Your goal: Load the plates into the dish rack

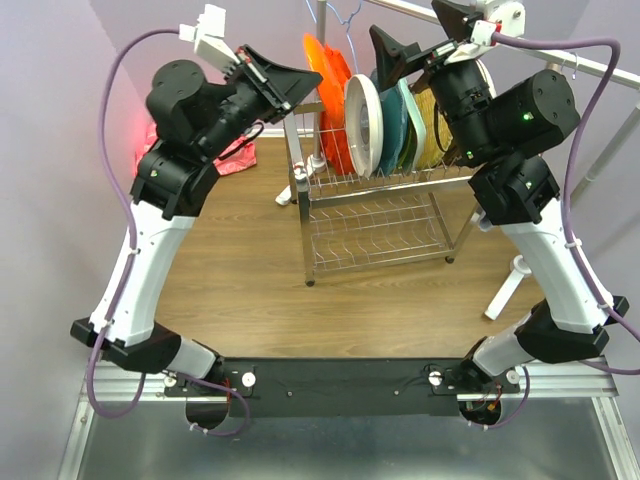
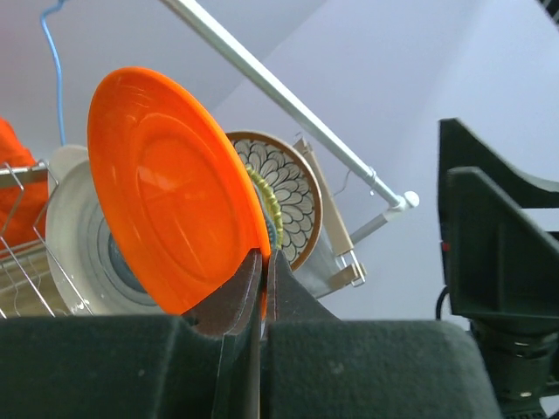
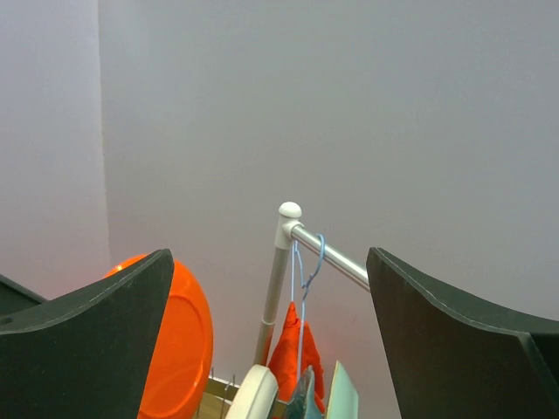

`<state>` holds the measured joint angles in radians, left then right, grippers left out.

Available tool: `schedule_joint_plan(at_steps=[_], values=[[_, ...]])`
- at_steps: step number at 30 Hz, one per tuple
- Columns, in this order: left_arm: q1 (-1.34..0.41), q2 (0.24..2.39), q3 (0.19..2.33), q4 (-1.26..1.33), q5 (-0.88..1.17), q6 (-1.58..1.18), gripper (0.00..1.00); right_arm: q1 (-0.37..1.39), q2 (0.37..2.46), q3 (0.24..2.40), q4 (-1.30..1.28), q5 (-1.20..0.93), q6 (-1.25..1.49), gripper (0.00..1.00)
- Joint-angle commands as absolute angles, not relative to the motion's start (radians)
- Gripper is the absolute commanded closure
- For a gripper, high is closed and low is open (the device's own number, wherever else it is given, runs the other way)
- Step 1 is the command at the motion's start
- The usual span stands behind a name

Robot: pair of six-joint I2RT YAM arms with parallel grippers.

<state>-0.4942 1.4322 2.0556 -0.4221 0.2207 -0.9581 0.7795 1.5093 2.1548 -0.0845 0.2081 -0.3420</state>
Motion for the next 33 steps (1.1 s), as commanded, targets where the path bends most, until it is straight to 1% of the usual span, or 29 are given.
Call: schedule_joint_plan(at_steps=[1,11,20,22,33], values=[[-0.537,1.465,2.105,-0.48,0.152,-0.94,1.0,0.767,1.496,2.157,-0.057,0.247,-0.354,0.0],[-0.598,1.531,2.134,-0.621,0.017,-0.904,1.0,0.75,1.48,2.134,-0.054,0.249,-0.353,0.0],[-0.632,1.563,2.131,-0.647,0.008,-0.893,1.0,0.744,1.47,2.12,-0.055,0.248,-0.351,0.0],[-0.637,1.562,2.125,-0.657,-0.026,-0.894,1.0,0.741,1.467,2.115,-0.055,0.247,-0.35,0.0],[-0.664,1.574,2.054,-0.661,-0.051,-0.867,1.0,0.735,1.454,2.097,-0.057,0.241,-0.337,0.0]])
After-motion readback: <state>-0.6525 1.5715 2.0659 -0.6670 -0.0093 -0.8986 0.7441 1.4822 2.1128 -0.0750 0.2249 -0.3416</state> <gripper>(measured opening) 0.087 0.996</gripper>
